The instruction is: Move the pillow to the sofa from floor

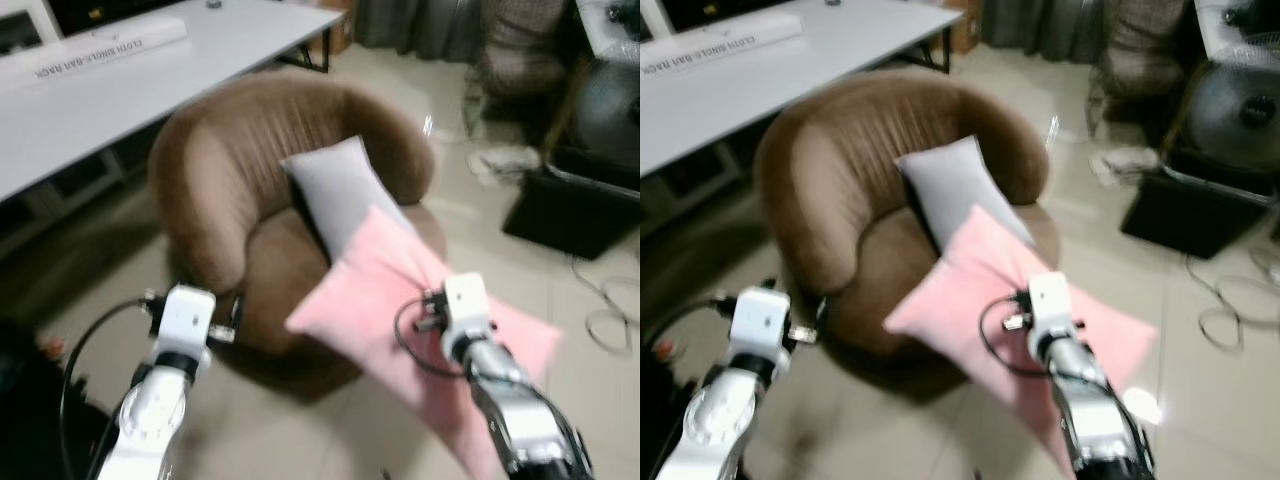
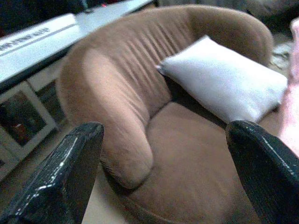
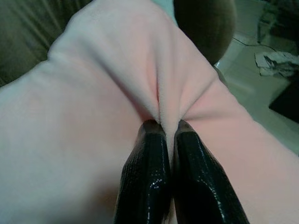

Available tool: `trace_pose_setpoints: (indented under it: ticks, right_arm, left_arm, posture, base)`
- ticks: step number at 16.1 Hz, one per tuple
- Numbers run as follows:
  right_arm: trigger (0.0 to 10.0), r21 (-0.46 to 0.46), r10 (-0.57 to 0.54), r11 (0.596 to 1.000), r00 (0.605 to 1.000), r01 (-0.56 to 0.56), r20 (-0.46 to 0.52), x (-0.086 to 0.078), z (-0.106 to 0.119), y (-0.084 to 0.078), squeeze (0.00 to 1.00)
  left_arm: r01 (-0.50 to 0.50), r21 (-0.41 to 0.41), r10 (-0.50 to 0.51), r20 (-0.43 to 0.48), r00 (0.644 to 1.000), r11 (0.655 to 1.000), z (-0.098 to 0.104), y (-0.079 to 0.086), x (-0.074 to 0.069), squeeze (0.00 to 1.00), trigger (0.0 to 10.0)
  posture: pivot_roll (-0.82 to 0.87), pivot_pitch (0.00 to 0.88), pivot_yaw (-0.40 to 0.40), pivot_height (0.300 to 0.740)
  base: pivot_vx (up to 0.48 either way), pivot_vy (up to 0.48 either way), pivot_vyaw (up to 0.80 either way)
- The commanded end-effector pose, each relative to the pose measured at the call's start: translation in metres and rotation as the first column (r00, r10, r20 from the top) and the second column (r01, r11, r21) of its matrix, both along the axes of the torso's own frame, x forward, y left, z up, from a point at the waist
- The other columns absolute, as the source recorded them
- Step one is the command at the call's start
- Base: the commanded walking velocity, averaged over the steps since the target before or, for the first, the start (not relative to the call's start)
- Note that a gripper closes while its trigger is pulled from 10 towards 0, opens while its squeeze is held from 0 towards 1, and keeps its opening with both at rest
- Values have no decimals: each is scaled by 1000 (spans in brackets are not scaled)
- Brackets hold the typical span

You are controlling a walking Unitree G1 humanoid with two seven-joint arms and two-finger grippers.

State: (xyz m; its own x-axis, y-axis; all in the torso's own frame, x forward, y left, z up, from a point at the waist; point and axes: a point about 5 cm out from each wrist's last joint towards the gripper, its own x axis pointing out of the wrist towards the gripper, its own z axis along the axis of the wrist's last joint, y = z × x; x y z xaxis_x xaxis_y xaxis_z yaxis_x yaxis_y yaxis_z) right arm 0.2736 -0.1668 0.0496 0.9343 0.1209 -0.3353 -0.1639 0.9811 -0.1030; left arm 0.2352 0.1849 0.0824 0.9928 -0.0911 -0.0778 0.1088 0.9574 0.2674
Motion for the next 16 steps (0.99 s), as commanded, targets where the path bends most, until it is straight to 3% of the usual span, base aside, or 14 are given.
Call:
trace_pose_setpoints:
  ticks: [1,16]
  right_arm:
    - [10000,2,28,1000,997,-29,72,9,14,7,0]
    - [10000,20,9,1000,997,-11,75,10,12,7,0]
  left_arm:
    - [3,3,-3,6,1000,1000,2,2,-1,0,10000]
    - [22,11,-22,-4,1000,1000,2,2,-3,0,10000]
  posture:
    - [67,0,-4,740]
    - [70,0,1,740]
  base:
    - [244,0,800]
    - [248,0,53]
